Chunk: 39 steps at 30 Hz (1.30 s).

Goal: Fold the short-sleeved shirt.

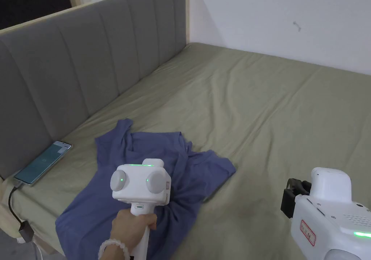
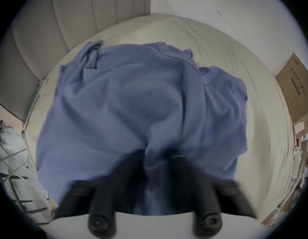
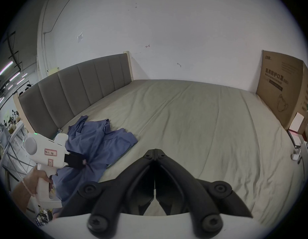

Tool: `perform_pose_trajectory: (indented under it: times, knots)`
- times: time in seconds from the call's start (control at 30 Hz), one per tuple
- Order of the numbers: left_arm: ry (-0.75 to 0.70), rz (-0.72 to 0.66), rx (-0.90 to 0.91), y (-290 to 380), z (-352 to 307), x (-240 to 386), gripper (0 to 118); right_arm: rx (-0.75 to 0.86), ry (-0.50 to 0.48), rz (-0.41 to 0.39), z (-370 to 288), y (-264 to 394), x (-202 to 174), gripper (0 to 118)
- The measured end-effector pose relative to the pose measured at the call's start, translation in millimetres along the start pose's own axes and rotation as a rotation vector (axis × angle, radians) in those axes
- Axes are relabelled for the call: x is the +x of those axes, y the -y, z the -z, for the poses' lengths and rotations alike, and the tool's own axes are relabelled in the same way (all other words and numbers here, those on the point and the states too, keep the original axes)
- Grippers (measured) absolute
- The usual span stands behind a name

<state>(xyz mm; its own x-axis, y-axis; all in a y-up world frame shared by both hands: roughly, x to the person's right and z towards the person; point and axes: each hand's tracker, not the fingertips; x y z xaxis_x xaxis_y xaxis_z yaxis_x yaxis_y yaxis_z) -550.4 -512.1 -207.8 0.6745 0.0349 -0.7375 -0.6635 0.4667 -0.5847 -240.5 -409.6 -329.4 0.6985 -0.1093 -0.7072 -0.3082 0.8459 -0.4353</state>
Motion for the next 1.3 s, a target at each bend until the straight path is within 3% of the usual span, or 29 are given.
perform_pose_trajectory:
  times: [0.03,0.27,0.37,0.53,0.77,0.97,1.13,1.3]
  knots:
    - [-0.044,-0.011,-0.010,0,3,0,1,-0.004,-0.001,0.010,-1,2,0,0]
    - [0.063,-0.094,-0.026,-10,-15,-10,1,-0.029,0.028,0.021,-8,9,14,0]
    - [0.144,-0.090,0.036,-17,-61,-5,1,-0.016,0.035,0.088,-16,6,31,0]
    - [0.266,-0.025,0.186,-50,-120,32,1,0.023,0.094,0.130,-34,-2,57,0]
    - [0.625,0.140,0.341,-75,-206,143,1,0.141,0.208,0.199,-88,-20,107,0]
    - [1.005,0.351,0.379,-39,-263,258,1,0.282,0.405,0.241,-165,-30,168,0]
    - [0.985,0.508,0.204,28,-220,358,1,0.340,0.541,0.346,-222,-15,220,0]
    - [0.841,0.645,-0.064,113,-131,419,1,0.256,0.621,0.409,-234,19,256,0]
